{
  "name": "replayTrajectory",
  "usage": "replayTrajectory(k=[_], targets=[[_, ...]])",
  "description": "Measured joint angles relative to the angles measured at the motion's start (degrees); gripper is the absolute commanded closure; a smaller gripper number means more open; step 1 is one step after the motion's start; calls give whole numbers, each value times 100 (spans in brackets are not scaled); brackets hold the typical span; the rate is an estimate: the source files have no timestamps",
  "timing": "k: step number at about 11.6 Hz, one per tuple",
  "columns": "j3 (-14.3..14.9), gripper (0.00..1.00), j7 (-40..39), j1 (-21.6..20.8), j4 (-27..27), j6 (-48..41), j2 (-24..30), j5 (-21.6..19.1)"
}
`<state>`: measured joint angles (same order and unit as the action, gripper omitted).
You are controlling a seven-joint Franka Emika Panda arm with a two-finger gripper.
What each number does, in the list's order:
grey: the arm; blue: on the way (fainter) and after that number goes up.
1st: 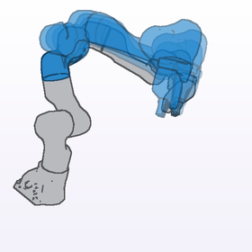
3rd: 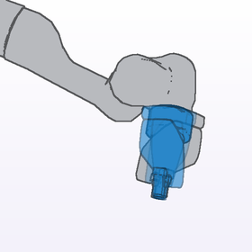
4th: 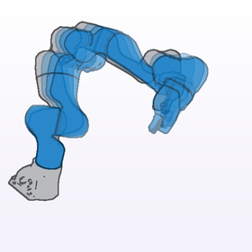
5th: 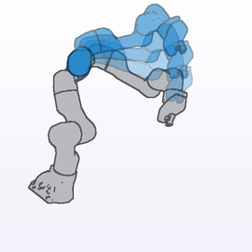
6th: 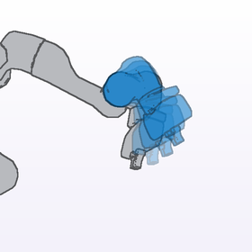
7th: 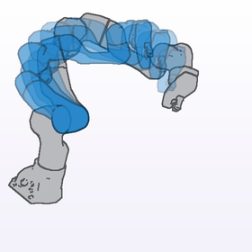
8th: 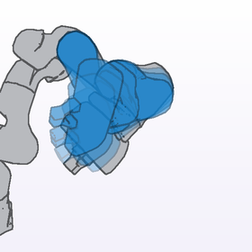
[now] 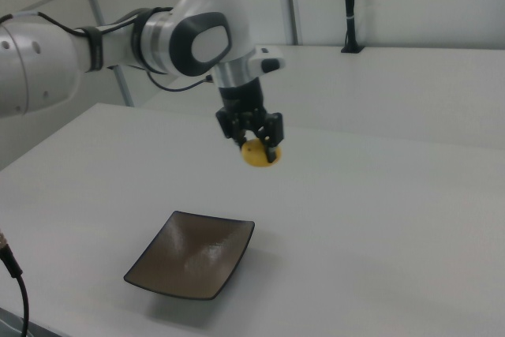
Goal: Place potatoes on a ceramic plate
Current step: 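Carry the held potato over the brown square plate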
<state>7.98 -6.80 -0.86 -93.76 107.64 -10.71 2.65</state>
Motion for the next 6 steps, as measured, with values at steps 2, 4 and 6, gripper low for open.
replayTrajectory(k=[2, 4, 6], targets=[[-129, 81, -171, -165, -570, -58, 354, -1], [-159, 81, -499, -293, -1190, -59, 663, -1], [-164, 80, -879, -336, -1789, -59, 970, -1]])
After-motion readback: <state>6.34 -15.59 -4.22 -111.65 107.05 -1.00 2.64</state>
